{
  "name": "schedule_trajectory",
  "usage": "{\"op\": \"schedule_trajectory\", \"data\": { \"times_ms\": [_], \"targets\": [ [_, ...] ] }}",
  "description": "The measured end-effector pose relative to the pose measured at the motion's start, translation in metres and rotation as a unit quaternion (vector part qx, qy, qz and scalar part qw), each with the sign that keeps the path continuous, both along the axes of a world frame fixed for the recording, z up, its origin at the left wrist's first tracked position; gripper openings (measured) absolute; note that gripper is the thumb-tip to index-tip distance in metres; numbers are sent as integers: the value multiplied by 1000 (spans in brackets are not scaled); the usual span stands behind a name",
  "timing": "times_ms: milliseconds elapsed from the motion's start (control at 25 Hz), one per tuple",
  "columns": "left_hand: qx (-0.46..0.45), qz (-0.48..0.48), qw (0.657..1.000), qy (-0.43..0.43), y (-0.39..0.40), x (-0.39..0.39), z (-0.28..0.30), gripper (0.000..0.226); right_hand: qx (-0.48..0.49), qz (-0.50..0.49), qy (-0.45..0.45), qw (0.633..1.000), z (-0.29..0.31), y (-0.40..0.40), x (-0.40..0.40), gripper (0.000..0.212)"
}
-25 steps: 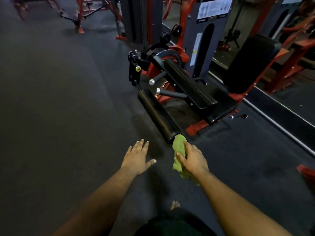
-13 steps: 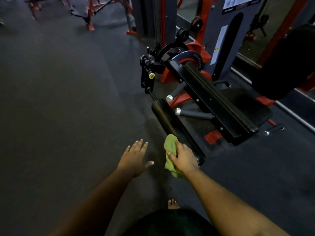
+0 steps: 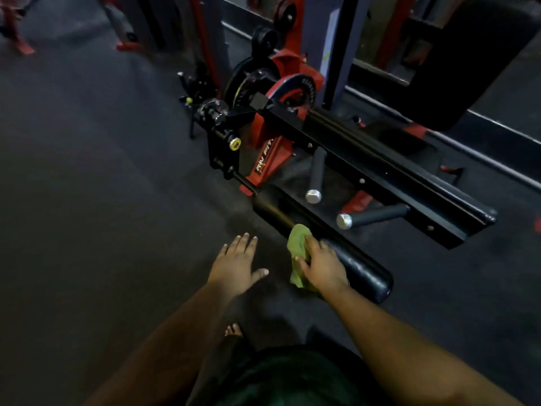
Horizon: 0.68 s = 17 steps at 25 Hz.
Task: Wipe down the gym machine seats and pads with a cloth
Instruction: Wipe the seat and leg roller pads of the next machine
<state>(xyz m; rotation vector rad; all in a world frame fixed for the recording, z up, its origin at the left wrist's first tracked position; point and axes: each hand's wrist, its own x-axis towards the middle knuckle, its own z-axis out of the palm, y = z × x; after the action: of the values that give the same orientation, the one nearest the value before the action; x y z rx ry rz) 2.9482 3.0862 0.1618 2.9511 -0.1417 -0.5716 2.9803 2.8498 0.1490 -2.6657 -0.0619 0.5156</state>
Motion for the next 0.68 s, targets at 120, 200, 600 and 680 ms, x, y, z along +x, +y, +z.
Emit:
{"op": "schedule_trajectory", "data": {
  "times_ms": [120, 200, 600, 680],
  "targets": [
    [12, -71, 997, 21, 42, 39, 1, 93, -12, -73, -1, 997, 1, 30, 2, 63],
    [20, -113, 993, 27, 60, 70, 2, 93, -15, -113, -4, 993, 1, 43, 9, 63],
    [36, -191, 979, 55, 79, 197, -33, 98, -42, -131, -68, 988, -37, 84, 99, 57],
    [41, -215, 973, 70, 83, 214, -38, 99, -55, -144, -99, 983, -40, 97, 113, 57]
  ]
}}
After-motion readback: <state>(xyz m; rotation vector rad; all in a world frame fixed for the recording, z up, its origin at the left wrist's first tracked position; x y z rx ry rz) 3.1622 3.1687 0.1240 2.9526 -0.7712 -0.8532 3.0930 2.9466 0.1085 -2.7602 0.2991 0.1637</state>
